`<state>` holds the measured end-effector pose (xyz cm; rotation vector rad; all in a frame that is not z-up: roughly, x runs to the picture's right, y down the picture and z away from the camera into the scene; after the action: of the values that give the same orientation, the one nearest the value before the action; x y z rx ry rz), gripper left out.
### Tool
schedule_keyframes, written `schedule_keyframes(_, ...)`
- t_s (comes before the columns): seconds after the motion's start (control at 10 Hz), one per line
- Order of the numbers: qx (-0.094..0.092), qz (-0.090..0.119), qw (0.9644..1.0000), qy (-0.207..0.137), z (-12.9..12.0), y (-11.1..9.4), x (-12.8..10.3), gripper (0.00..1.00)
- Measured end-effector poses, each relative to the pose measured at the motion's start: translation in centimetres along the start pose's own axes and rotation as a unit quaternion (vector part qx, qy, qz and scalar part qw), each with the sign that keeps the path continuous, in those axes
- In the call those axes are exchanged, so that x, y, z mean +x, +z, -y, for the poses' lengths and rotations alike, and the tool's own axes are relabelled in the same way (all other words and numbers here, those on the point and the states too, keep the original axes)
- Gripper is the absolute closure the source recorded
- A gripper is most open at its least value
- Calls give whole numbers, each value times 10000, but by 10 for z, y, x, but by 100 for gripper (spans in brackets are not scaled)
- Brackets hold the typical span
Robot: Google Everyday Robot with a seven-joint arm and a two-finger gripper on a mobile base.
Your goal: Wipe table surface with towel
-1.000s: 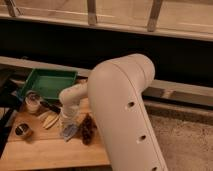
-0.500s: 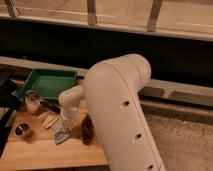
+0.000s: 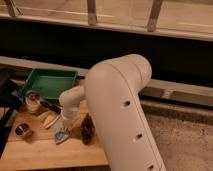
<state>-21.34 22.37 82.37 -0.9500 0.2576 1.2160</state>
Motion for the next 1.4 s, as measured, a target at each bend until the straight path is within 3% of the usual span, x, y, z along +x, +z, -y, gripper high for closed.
schedule_keyframes(0.2, -149, -32, 9999, 10, -8, -13, 14, 100)
schedule_keyframes(0.4, -370, 33, 9993, 57, -20, -48, 34, 100)
schedule_keyframes(0.7, -481, 13, 9988, 102, -30, -76, 48, 100)
schedule_keyframes(0.9, -462, -191, 9985, 229, -27, -74, 57, 100)
schedule_keyframes(1.1, -391, -382, 9969, 563, -7, -54, 61, 100)
schedule_keyframes(1.4, -337, -445, 9943, 906, 19, -32, 47, 100)
